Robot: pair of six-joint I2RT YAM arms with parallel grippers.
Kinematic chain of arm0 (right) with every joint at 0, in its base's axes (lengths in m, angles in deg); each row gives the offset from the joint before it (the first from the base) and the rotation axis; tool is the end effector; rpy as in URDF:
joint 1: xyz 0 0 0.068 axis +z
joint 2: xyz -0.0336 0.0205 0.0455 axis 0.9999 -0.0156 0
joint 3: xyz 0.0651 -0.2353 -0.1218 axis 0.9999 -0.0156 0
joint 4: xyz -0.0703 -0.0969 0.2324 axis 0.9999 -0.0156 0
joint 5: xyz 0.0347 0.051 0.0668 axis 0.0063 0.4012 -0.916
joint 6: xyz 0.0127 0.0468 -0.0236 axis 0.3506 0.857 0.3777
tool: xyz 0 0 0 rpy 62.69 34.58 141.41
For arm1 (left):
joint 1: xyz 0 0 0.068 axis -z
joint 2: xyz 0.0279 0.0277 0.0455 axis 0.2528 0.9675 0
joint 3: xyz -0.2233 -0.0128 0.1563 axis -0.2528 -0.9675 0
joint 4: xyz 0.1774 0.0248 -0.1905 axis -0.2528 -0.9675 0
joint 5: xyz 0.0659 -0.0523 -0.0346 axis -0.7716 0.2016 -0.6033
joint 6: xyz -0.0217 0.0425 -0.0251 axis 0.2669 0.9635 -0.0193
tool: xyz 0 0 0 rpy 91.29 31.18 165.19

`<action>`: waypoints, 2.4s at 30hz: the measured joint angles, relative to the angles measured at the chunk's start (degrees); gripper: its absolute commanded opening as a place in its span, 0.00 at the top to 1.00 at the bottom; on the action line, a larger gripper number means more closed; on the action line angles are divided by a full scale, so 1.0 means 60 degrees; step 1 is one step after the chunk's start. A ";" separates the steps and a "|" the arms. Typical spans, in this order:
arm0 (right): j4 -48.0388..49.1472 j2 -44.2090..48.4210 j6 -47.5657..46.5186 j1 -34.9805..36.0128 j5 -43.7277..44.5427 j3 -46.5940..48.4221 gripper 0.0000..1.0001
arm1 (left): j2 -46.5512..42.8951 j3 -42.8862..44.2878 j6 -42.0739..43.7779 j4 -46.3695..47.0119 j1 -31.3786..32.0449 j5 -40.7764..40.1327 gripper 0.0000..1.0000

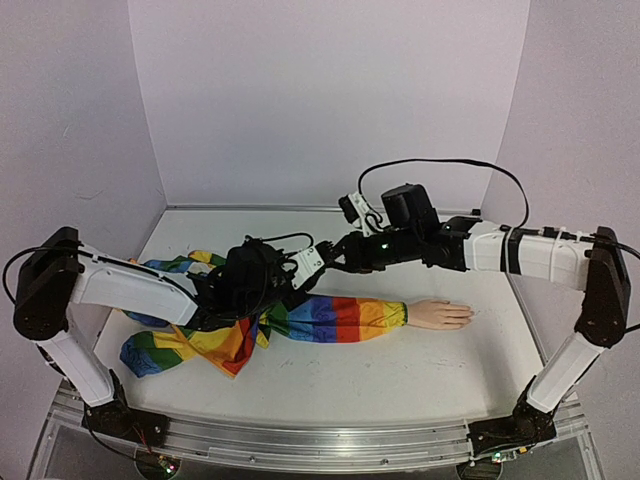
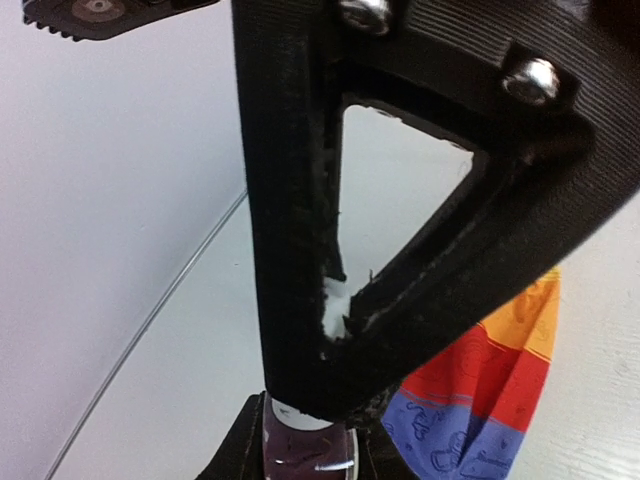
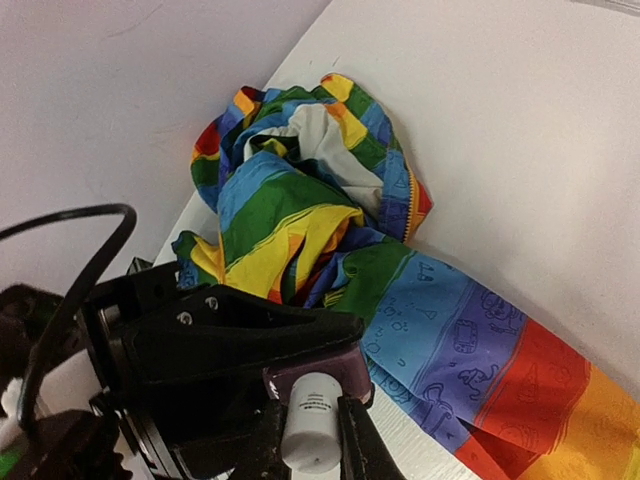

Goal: Paint the nails

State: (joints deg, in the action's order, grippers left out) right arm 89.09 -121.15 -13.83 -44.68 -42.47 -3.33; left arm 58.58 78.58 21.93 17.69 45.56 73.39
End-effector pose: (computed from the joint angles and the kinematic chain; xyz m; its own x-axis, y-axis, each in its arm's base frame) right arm 0.2678 0.2819 0.3045 -0.5833 0.0731 -0.8090 -0.7211 0.4119 0.5571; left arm 0.1907 -0.3144 0.2258 0.2172 0.5280 -0.8210 0.6898 0.5120 0.5118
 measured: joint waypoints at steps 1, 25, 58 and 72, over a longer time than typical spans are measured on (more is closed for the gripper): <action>-0.0015 0.0000 -0.0372 0.0055 -0.0146 0.0018 1.00 | -0.0215 -0.0102 -0.0135 -0.0178 -0.0044 0.0284 1.00; -0.0656 0.0484 -0.4171 0.0102 -0.2007 0.0678 0.30 | -0.2645 -0.0328 -0.3960 -0.2313 -0.1370 0.6295 1.00; 0.0878 -0.1443 0.2051 0.1639 0.3512 0.2685 0.78 | -0.2255 0.0007 -0.3952 -0.2095 -0.0594 -0.0794 1.00; 0.0874 -0.1606 0.0397 0.1337 0.2142 0.2732 1.00 | -0.2455 -0.0135 -0.4215 -0.2211 -0.1140 0.1268 1.00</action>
State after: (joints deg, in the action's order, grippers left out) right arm 94.34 -130.79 -11.45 -36.66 -29.62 13.07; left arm 43.85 77.77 -3.36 4.42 38.72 81.00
